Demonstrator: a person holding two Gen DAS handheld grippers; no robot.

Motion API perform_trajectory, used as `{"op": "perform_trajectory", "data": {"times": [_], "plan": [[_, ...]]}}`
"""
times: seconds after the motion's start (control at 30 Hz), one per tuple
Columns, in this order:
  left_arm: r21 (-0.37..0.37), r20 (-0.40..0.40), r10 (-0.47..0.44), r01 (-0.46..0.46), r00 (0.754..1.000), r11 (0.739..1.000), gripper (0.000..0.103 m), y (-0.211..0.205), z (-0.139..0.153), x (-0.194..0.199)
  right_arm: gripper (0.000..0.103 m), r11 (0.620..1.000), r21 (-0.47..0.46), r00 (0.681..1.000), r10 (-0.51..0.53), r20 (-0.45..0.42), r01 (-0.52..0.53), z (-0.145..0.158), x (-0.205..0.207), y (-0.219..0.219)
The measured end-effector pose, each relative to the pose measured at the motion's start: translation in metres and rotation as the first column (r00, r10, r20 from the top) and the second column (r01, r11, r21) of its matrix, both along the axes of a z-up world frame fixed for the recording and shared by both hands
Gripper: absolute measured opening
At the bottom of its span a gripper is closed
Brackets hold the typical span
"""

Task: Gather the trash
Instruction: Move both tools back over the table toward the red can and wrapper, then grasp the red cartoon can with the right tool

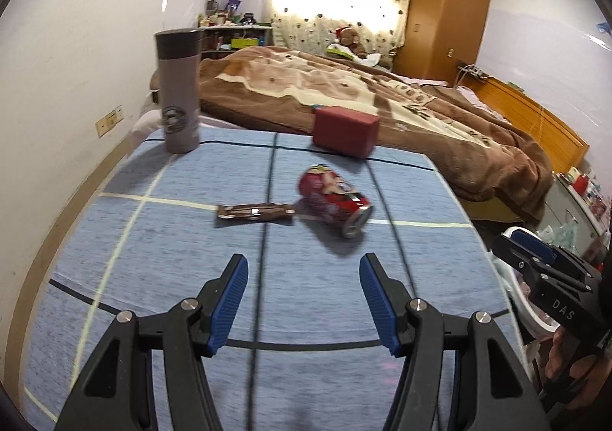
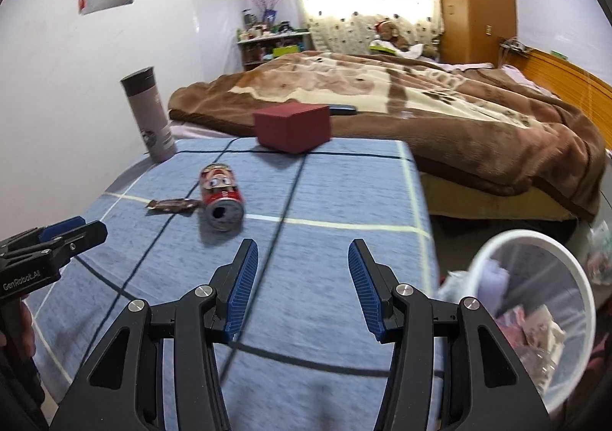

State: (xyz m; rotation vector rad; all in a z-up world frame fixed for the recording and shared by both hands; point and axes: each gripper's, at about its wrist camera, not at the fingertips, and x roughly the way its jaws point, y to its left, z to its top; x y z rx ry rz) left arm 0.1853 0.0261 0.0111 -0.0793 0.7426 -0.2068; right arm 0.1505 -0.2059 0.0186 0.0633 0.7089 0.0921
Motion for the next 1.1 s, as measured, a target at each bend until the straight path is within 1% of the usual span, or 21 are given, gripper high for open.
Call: {"op": "perform_trajectory", "data": {"times": [0.17,0.23,0.3,0.37,0.47,0.53,0.63,0.7,0.77,0.87,1.0,1.1], "plan": [[0.013,-0.026,0.035,-0.035,0.999,0.999,0.063,0.022,-0.008,0.016,0.051,0.999,-0.006,0.999,0.048,-0.015,-0.048,-0.002,0.016,0.021],[0.008,-0.04,0.035,-0.035,0.999,0.999,0.063,0.029,-0.012,0.025,0.051,0.998,-0.012,0.998,0.061,-0.018,-0.061,-0.004,0.023,0.027],[0.021,-0.052,0.036,-0.035,0.998,0.999,0.063,0.033,-0.016,0.031,0.051,0.997,-0.004,0.997,0.075,-0.028,-0.075,-0.006,0.031,0.032],[0.035,-0.055,0.029,-0.027,0.998,0.999,0.063,0.034,-0.018,0.039,0.051,0.996,0.014,0.995,0.092,-0.034,-0.092,-0.008,0.04,0.036],[0.031,-0.065,0.013,-0.011,0.998,0.999,0.063,0.037,-0.021,0.052,0.051,0.994,0.022,0.993,0.112,-0.04,-0.111,-0.01,0.055,0.044],[0.046,-0.064,0.006,-0.003,0.998,0.999,0.063,0.037,-0.023,0.06,0.051,0.992,0.023,0.991,0.124,-0.048,-0.123,-0.013,0.063,0.05],[0.028,-0.073,-0.014,0.016,0.997,0.999,0.063,0.041,-0.026,0.074,0.051,0.989,0.01,0.987,0.147,-0.057,-0.147,-0.017,0.076,0.06],[0.027,-0.079,-0.001,0.003,0.997,1.0,0.063,0.045,-0.027,0.082,0.052,0.985,0.003,0.983,0.171,-0.071,-0.172,-0.021,0.085,0.066],[0.032,-0.077,-0.007,0.01,0.997,0.999,0.063,0.046,-0.028,0.087,0.053,0.982,-0.013,0.979,0.185,-0.088,-0.187,-0.025,0.093,0.072],[0.03,-0.088,-0.016,0.019,0.996,0.999,0.063,0.048,-0.032,0.097,0.054,0.981,-0.006,0.976,0.192,-0.104,-0.194,-0.03,0.101,0.074],[0.04,-0.101,-0.043,0.047,0.994,0.998,0.067,0.046,-0.037,0.108,0.055,0.976,-0.022,0.968,0.212,-0.133,-0.217,-0.036,0.11,0.082],[0.052,-0.106,-0.065,0.07,0.992,0.996,0.067,0.044,-0.04,0.114,0.056,0.971,-0.003,0.959,0.234,-0.161,-0.237,-0.041,0.121,0.086]]}}
